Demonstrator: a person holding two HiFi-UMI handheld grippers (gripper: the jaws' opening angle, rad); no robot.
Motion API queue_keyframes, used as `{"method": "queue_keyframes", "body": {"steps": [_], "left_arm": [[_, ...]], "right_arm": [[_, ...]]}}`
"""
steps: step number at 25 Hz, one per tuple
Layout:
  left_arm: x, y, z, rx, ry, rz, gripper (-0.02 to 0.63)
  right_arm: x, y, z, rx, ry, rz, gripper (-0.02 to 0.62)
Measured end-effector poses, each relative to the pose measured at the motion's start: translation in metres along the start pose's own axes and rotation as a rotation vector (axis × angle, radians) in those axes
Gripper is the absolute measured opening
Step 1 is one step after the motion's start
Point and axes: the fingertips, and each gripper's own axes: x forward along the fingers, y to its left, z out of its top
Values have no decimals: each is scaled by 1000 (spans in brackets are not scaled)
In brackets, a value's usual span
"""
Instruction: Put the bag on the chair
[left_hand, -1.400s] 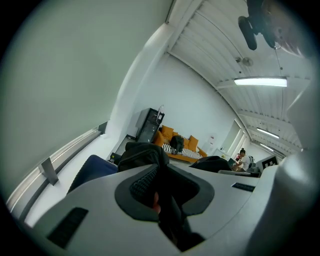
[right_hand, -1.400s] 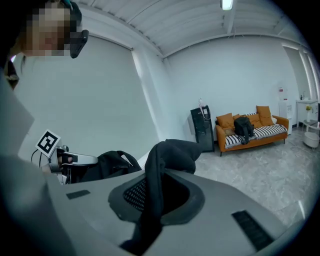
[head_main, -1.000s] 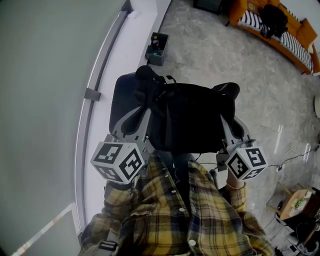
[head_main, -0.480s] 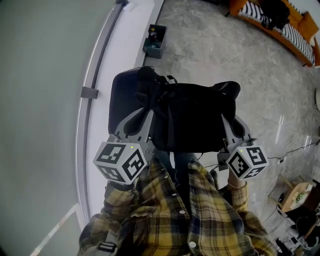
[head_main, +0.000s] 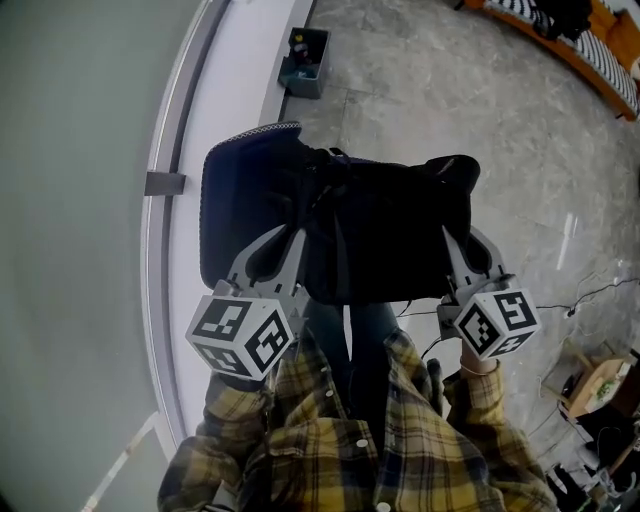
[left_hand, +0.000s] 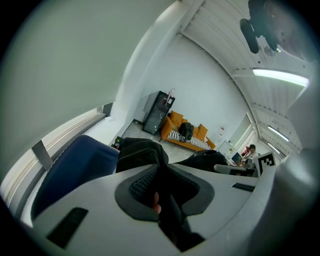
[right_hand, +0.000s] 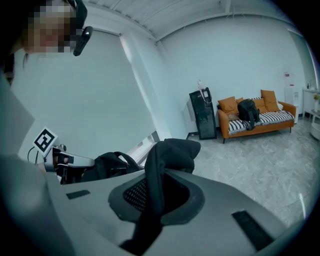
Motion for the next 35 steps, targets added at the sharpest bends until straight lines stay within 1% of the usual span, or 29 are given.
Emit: {"method": "queue_keyframes", "body": {"steps": [6, 11, 17, 23, 26, 29, 35], "left_arm": [[32, 23, -33, -28, 62, 54, 64], [57, 44, -60, -57, 99, 87, 63], [89, 67, -93, -70, 146, 119, 63], [101, 88, -125, -92, 175, 160, 61], [105, 96, -136, -85, 187, 192, 61], [112, 106, -146, -95, 199, 212, 61], [122, 123, -173, -99, 239, 244, 61]], "right_arm": [[34, -22, -30, 8, 38, 21, 40], [62, -38, -61, 34, 75, 10, 40], [90, -53, -102, 57, 121, -4, 40], [105, -58, -135, 53, 164, -12, 40], [112, -57, -149, 56, 187, -18, 40], [121, -59, -162, 59, 209, -23, 40], [130, -62, -190, 28, 262, -40, 40]]}}
